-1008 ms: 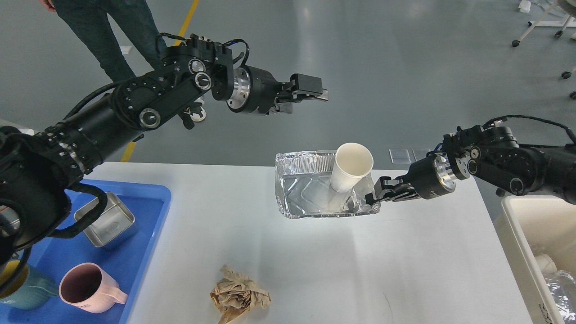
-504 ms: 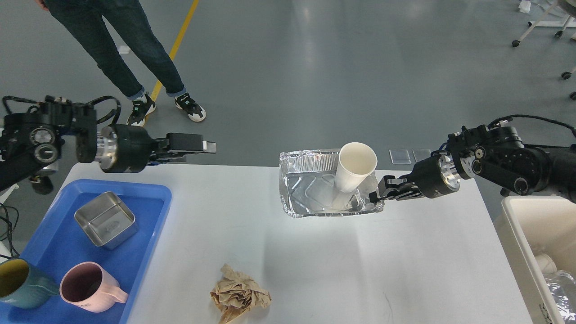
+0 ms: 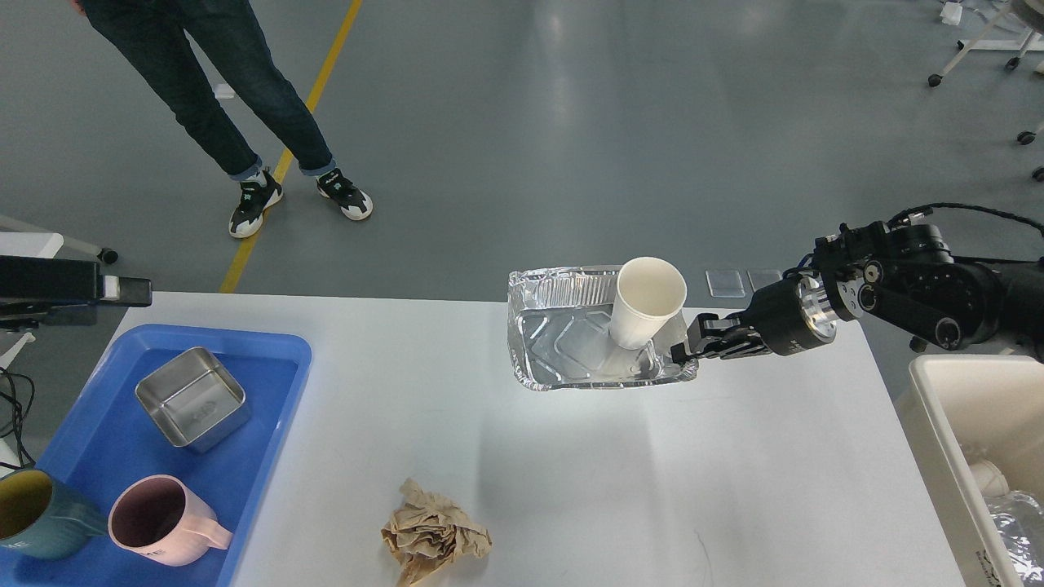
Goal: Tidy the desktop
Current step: 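Withdraw the left gripper back over the blue bin, then lower the left gripper onto the crumpled brown paper and grasp it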
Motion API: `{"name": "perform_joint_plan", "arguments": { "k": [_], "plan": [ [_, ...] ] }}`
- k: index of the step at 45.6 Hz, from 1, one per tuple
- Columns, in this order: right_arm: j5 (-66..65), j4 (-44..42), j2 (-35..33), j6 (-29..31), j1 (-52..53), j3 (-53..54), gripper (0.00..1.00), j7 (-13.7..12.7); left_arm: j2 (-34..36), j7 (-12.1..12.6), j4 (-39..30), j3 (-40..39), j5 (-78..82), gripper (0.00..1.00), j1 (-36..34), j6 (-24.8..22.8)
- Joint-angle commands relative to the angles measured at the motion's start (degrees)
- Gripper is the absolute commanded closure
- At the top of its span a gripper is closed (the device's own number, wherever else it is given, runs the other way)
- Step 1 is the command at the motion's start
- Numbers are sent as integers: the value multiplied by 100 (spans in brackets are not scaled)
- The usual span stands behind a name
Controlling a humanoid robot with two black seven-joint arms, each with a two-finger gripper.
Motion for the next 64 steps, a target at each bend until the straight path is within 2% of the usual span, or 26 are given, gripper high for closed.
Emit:
{"name": "perform_joint_plan", "arguments": {
  "k": [1,7,12,16,23,30,35,44,51,57,64],
  "plan": [
    [0,4,-15,9,7,1,100,0,354,-235,36,-91,9,1,-14,-113],
    [0,-4,-6,0,7,1,100,0,399,-262,124,-91,26,1,-22,-446],
    [0,-4,-6,0,-2,1,100,0,276,-113,142,-47,26,1,39,-561],
    [0,-4,-6,9,7,1,100,0,-285,194,186,-3,53,1,48,-482],
    [0,83,-33,18,42,1,100,0,-1928,924,493,102,333,1,136,-429],
    [0,198,-85,27,51,-8,100,-8,-3396,1443,608,243,1028,1,171,-332],
    [0,198,-94,35,42,-8,100,-8,-4153,1847,660,401,1265,1,171,-297],
    [0,189,-121,18,7,-8,100,-8,-5261,1953,1310,709,1336,1,197,-280],
    [0,198,-129,0,-11,-8,100,-17,-5692,2445,1592,972,1336,1,241,-227],
    [0,198,-129,-17,-20,1,100,-17,-6052,2568,1917,1017,1362,1,505,-78],
    [0,198,-129,-61,-20,1,100,-17,-6263,2735,1988,1096,1441,1,654,-69]
  ]
}}
